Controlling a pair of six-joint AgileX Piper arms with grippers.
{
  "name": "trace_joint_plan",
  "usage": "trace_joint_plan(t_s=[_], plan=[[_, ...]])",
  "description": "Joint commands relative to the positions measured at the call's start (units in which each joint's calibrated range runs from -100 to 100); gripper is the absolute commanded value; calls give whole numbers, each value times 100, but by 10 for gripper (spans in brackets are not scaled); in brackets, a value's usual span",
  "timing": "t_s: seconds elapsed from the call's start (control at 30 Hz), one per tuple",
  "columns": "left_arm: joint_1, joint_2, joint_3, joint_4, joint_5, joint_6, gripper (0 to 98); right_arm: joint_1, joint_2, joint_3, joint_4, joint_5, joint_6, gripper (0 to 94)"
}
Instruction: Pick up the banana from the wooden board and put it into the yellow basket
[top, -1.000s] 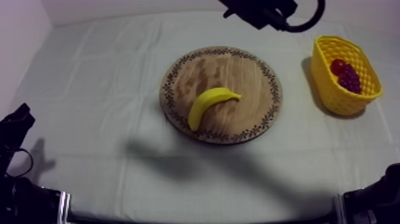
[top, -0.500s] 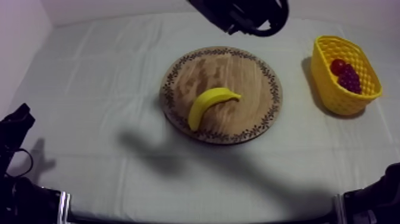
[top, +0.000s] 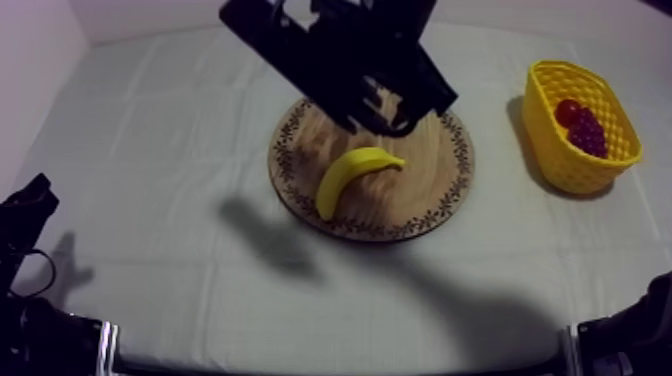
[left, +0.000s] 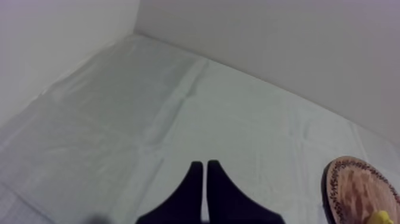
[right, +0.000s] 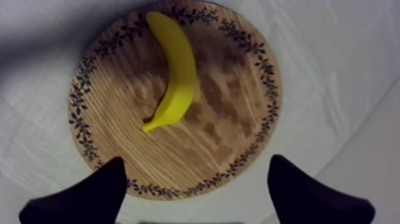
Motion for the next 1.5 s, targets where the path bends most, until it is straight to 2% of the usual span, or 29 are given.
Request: trace_joint_plan(t_s=[0.0,0.37,0.63,1.03,1.17,1.47], plan=[[1,0,3,3,-2,-1,1,9,156,227,-10,-161,-29,778],[1,0,3,3,-2,-1,1,-7,872,738,-124,-868,-214,772],[1,0,3,3,-2,-1,1,-28,1466,598,-208,-1247,-302,770],[1,0,3,3,-2,-1,1,-43,2306,138,-74,-1819,-502,743],[1,0,3,3,-2,-1,1,-18,2457,-24,-41,-1856,-524,699],[1,0,3,3,-2,-1,1,-32,2604,35,77,-1934,-551,508]])
